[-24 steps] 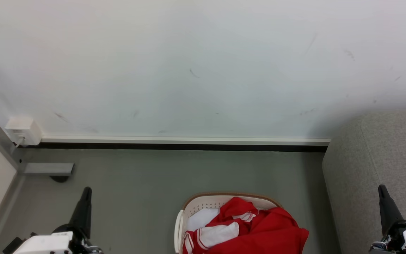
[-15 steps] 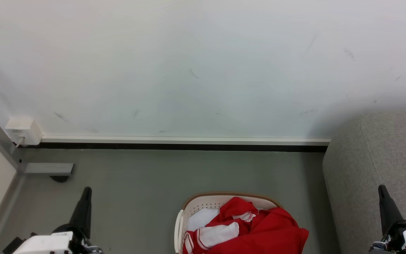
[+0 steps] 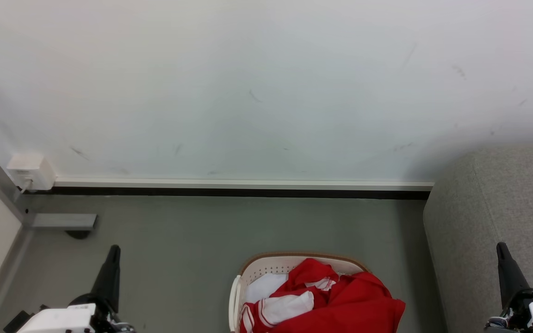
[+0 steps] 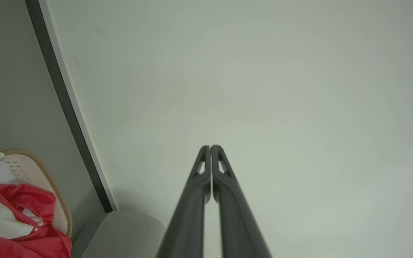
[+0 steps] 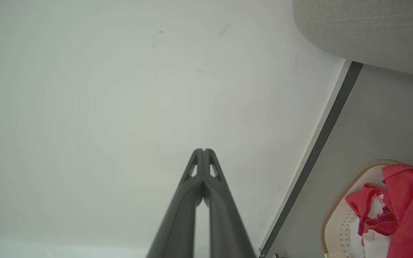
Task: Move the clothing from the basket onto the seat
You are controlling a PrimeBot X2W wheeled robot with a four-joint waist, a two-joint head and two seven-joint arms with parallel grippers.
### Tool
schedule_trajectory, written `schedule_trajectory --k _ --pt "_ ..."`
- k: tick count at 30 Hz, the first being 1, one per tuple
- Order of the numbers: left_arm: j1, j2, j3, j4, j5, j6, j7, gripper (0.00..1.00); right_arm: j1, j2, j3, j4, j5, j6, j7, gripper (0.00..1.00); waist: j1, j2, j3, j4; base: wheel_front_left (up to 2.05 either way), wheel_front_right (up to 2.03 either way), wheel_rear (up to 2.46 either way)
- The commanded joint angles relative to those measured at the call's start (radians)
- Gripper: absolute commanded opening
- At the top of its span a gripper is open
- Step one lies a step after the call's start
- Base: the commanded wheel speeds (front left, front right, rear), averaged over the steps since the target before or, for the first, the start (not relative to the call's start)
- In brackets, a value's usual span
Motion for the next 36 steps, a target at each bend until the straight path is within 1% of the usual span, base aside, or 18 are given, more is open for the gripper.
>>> schedule_trajectory --k 1,19,20,23,29,36 --pt "-0.006 0.002 0.001 -0.004 -0.013 -0.003 0.004 0.00 -0.003 -0.001 -0.004 0.001 -0.007 -0.002 0.004 0.00 0.0000 0.0000 0.000 0.000 0.00 0.00 0.00" --pt "-0.006 0.002 0.001 -0.004 -0.013 -0.003 0.004 0.00 -0.003 -0.001 -0.004 0.001 -0.007 -0.002 0.004 0.00 0.0000 0.0000 0.000 0.000 0.00 0.00 0.00" --pt "0.001 0.000 0.000 0.002 0.000 0.000 0.000 1.00 0.000 0.000 0.000 0.002 0.000 0.000 0.000 1.00 0.0000 0.0000 0.000 0.000 0.00 0.00 0.00" --pt "0.021 -0.007 -0.001 0.024 0.001 0.001 -0.002 1.00 0.019 0.007 0.005 0.022 0.000 0.000 -0.001 1.00 0.0000 0.0000 0.000 0.000 0.00 0.00 0.00" --pt "0.017 -0.006 -0.014 0.003 0.004 0.000 -0.033 1.00 0.018 0.006 0.032 -0.007 -0.009 0.000 -0.028 1.00 0.0000 0.0000 0.001 0.001 0.00 0.00 0.00" --pt "0.019 -0.005 -0.020 -0.028 0.047 -0.001 -0.067 1.00 0.014 -0.007 0.071 -0.042 -0.049 0.000 -0.065 1.00 0.0000 0.0000 0.000 0.001 0.00 0.00 0.00"
